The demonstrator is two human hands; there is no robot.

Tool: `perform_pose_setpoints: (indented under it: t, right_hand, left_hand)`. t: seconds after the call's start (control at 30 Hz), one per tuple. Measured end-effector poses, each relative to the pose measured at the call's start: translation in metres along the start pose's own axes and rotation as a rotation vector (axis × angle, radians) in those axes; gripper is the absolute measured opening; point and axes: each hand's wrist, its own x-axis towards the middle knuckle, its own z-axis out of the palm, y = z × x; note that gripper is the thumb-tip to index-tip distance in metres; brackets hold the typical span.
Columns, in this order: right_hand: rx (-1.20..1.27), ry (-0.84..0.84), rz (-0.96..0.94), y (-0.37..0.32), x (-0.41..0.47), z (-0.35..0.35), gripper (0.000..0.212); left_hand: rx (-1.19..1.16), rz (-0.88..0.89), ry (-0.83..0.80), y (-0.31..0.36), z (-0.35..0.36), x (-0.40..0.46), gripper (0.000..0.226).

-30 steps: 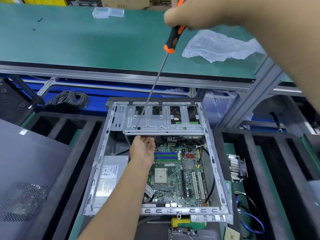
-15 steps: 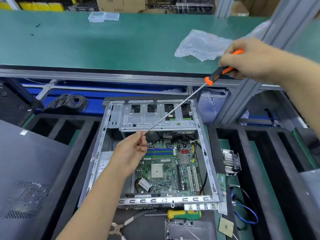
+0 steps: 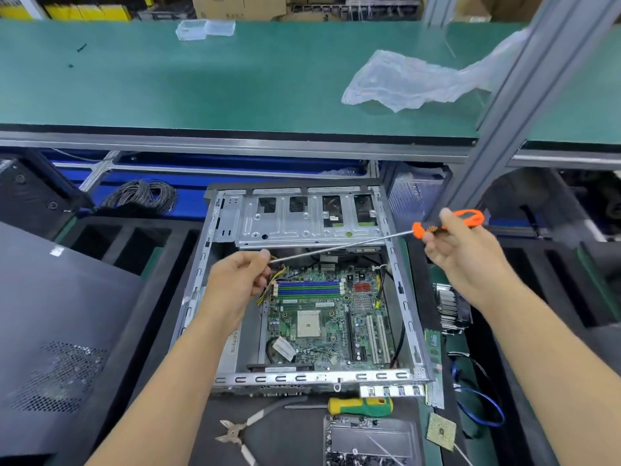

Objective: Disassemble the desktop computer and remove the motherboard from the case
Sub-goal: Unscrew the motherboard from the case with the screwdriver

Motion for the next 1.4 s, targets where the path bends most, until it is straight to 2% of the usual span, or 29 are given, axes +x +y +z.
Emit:
perform_pose_setpoints:
  t: [0.07, 0.17, 0.27, 0.37, 0.47, 0.53, 0.6, 0.7, 0.87, 0.97, 1.03, 1.2, 1.4]
  right_hand:
    - [-0.01, 0.066, -0.022, 0.01, -0.005, -0.003, 0.014]
    - [-0.066, 0.155, -0.096, 0.015, -0.011, -0.005, 0.013]
    - [-0.226, 0.132, -0.211, 0.017, -0.018, -0.006, 0.015]
    - [-0.357, 0.085, -0.297, 0.022, -0.024, 0.002, 0.015]
    - [-0.503, 0.013, -0.365, 0.029, -0.03, 0.018, 0.017]
    - [-0.561, -0.043, -0.398, 0.034, -0.032, 0.03, 0.017]
    - [-0.572, -0.085, -0.411, 0.037, -0.034, 0.045, 0.018]
    - [-0.608, -0.131, -0.452, 0.038, -0.037, 0.066, 0.018]
    - [-0.688, -0.131, -0.502, 0.034, -0.039, 0.093, 0.024]
    - [-0.724, -0.15, -0.523, 0.03, -0.038, 0.103, 0.024]
    - [-0.746, -0.174, -0.534, 0.027, -0.038, 0.108, 0.024]
    - [-0.806, -0.229, -0.56, 0.024, -0.038, 0.12, 0.023]
    - [-0.91, -0.279, -0.586, 0.017, -0.036, 0.135, 0.025]
  left_hand:
    - [0.029, 0.032, 0.058, -0.002, -0.002, 0.002, 0.018]
    - [0.199, 0.157, 0.215, -0.002, 0.0, 0.005, 0.02]
    - [0.295, 0.278, 0.28, 0.002, -0.001, 0.008, 0.017]
    - [0.475, 0.352, 0.114, 0.003, -0.004, 0.012, 0.012]
    - [0.81, 0.454, -0.109, 0.004, 0.001, 0.015, 0.008]
    - [1.038, 0.479, -0.247, 0.006, 0.006, 0.02, 0.024]
    - [1.198, 0.451, -0.329, 0.009, 0.01, 0.025, 0.033]
    - [1.312, 0.447, -0.362, 0.011, 0.014, 0.031, 0.022]
    - [1.344, 0.469, -0.396, 0.005, 0.016, 0.037, 0.005]
    - [1.238, 0.485, -0.276, -0.002, 0.014, 0.038, 0.023]
    - [1.173, 0.525, -0.194, -0.004, 0.013, 0.04, 0.022]
    - [1.222, 0.555, -0.294, -0.001, 0.015, 0.038, 0.015]
    - [1.117, 0.513, -0.247, -0.001, 0.01, 0.04, 0.01]
